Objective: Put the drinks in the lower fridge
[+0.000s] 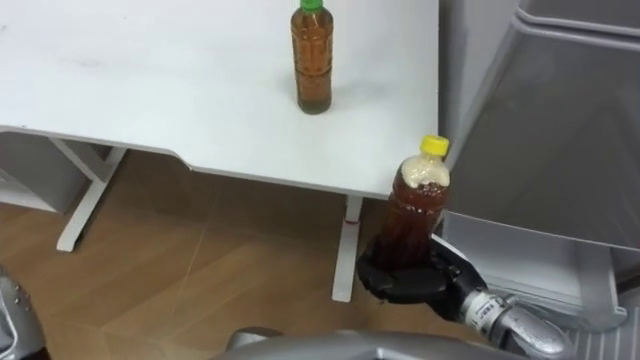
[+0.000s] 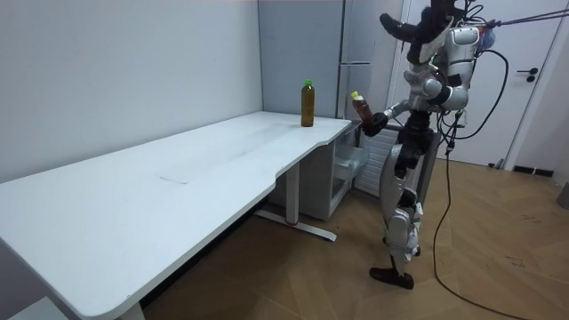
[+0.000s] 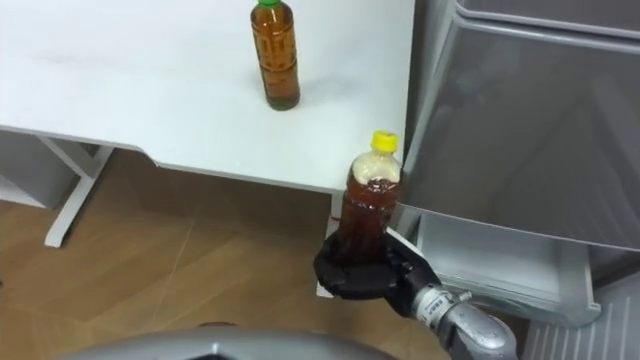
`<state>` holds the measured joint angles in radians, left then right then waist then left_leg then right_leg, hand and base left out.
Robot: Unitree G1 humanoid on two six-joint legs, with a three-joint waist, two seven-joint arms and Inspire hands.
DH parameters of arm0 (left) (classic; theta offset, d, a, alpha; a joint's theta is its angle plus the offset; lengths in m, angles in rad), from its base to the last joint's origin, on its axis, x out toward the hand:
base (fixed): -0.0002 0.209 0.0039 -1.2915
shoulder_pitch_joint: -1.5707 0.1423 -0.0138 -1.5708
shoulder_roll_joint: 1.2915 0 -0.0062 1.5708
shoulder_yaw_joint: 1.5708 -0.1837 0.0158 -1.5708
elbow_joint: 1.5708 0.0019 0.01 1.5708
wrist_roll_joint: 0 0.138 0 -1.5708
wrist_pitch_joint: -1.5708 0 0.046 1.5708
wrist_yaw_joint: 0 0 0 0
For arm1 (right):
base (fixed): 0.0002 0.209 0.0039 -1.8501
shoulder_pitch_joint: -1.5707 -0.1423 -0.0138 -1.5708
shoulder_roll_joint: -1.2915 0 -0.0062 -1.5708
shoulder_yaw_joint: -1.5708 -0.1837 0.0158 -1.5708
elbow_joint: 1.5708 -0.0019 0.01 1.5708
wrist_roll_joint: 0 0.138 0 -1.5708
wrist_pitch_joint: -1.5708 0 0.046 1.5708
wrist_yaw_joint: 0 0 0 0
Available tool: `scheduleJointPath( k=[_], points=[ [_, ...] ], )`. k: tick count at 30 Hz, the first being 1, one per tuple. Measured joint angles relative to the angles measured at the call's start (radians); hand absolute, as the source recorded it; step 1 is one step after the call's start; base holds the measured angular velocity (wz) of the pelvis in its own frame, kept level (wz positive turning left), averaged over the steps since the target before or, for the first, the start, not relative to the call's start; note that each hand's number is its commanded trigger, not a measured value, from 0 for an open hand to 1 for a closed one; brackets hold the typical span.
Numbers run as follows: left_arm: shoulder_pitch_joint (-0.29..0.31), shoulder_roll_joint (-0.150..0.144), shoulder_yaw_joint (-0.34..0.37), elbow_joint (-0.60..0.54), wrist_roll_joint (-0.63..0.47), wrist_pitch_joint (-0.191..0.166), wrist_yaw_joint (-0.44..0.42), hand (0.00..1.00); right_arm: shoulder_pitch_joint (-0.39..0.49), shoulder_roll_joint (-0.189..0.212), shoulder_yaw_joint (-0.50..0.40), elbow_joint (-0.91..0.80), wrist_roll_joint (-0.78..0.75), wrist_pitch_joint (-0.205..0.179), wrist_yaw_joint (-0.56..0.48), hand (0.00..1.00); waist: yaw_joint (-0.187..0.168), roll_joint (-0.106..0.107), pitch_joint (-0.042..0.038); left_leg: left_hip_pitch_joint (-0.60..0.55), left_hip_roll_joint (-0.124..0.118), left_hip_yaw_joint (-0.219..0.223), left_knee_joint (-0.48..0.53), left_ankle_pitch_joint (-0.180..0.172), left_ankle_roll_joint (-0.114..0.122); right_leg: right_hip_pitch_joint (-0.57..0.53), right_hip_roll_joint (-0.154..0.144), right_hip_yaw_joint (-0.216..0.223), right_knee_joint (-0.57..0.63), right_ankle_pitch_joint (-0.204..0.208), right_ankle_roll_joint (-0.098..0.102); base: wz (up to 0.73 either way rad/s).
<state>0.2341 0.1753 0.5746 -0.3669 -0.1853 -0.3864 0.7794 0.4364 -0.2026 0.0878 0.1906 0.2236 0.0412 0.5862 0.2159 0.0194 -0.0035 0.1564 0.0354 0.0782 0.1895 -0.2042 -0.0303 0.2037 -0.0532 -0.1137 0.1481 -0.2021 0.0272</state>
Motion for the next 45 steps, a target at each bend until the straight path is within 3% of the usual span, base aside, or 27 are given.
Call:
scheduleJointPath(
  k=[5,10,15,22,26,30,37,41,45],
  points=[
    [0.04,0.0,-0.034,0.176,-0.002,0.03,0.074,0.0,-0.003,0.0,0.001,-0.008,-0.003,0.005,-0.047,1.0,-0.002,-0.002,-0.0001,0.001,-0.001,-0.004,0.0,0.0,0.0,0.001,0.0,-0.002,0.001,0.001,-0.001,0.01],
    [0.066,0.001,-0.171,0.391,-0.098,0.05,0.104,0.0,-0.005,-0.013,0.009,-0.008,0.003,0.01,-0.104,1.0,-0.017,-0.01,0.0003,-0.005,-0.006,-0.019,-0.003,0.002,0.001,0.004,-0.003,-0.015,0.0,0.001,0.0,0.08],
    [0.082,-0.002,-0.281,0.59,-0.141,0.076,0.1,0.0,-0.031,-0.011,0.008,-0.008,0.001,0.042,-0.143,1.0,-0.019,-0.016,0.002,-0.007,-0.007,-0.012,-0.016,0.002,0.001,-0.01,-0.003,0.0,0.001,0.0,0.0,-0.1],
    [0.114,-0.002,-0.429,0.786,-0.333,0.099,0.031,0.0,-0.061,-0.003,0.011,-0.008,0.004,0.047,-0.209,1.0,-0.03,-0.021,0.0056,-0.008,-0.007,-0.012,-0.023,0.001,0.001,-0.015,-0.003,-0.004,-0.001,0.0,0.001,0.0],
    [0.112,-0.003,-0.464,0.933,-0.336,0.107,-0.008,0.0,-0.077,0.009,0.012,-0.008,-0.034,0.048,-0.238,1.0,-0.047,-0.02,0.0057,-0.011,-0.008,-0.016,-0.023,0.001,0.001,-0.011,-0.003,-0.01,-0.01,0.0,0.001,0.03],
    [0.108,-0.004,-0.503,1.099,-0.414,0.111,-0.077,0.0,-0.081,0.012,0.026,-0.009,-0.058,0.047,-0.281,1.0,-0.056,-0.016,0.0082,-0.014,-0.008,-0.006,-0.026,0.001,0.001,-0.015,-0.003,0.001,-0.008,0.0,0.001,-0.04],
    [0.105,-0.012,-0.538,1.295,-0.441,0.148,-0.219,0.0,-0.104,0.015,0.029,-0.014,-0.201,0.039,-0.372,1.0,-0.085,-0.014,0.0065,-0.04,-0.009,-0.004,-0.022,0.0,0.003,-0.041,-0.005,0.001,-0.006,0.001,0.004,-0.01],
    [0.091,-0.014,-0.543,1.345,-0.432,0.16,-0.289,0.0,-0.104,0.016,0.031,-0.048,-0.293,0.034,-0.423,1.0,-0.099,-0.009,0.0073,-0.061,-0.009,-0.004,-0.019,0.0,0.003,-0.064,-0.005,0.002,0.004,0.001,0.004,0.0],
    [0.079,-0.016,-0.565,1.409,-0.38,0.173,-0.361,0.0,-0.104,0.03,0.027,-0.071,-0.387,0.001,-0.469,1.0,-0.136,0.001,0.0065,-0.075,-0.009,-0.005,-0.011,0.0,0.003,-0.066,-0.006,-0.004,0.005,0.001,0.004,0.03]
  ],
)
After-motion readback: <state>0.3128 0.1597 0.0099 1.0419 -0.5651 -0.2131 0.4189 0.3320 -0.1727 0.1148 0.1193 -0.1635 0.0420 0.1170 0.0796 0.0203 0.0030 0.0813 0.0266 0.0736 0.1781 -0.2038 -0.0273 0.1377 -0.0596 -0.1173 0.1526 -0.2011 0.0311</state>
